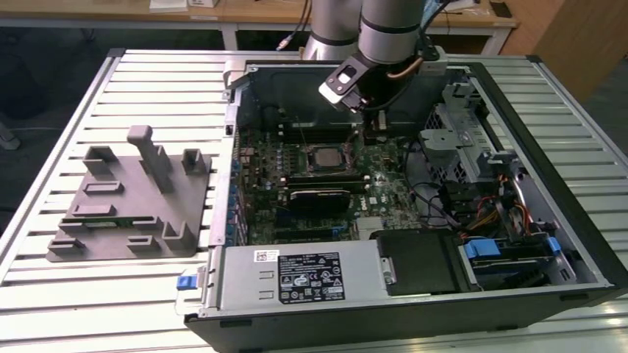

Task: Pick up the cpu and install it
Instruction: 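Close the cpu cover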

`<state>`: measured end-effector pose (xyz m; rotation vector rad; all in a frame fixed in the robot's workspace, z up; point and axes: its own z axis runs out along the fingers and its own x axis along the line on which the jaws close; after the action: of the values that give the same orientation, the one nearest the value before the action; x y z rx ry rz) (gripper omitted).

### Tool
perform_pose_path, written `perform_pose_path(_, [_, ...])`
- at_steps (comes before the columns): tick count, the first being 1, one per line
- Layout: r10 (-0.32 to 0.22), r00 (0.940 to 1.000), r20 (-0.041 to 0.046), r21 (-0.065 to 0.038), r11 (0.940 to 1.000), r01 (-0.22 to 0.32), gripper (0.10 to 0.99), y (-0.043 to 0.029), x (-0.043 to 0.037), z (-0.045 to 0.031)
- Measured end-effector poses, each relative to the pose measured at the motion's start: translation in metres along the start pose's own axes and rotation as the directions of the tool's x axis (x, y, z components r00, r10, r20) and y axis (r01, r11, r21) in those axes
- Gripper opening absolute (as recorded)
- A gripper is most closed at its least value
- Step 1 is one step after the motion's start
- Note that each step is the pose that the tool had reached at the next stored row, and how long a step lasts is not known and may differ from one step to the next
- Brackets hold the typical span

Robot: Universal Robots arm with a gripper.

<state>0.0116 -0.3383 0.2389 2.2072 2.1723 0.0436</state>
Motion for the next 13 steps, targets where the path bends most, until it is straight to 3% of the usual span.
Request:
perform_pose_path(5, [0.0, 1.0, 0.0001, 0.0, 1.0, 0.0, 0.106, -0.0165, -0.0002, -0.0009])
perform_pose_path(6, [0.0, 1.0, 0.0001, 0.0, 1.0, 0.0, 0.106, -0.0249, -0.0004, -0.0013])
perform_pose_path(13, [0.001, 1.0, 0.0002, -0.001, 1.0, -0.001, 0.106, -0.0524, -0.0008, -0.0027])
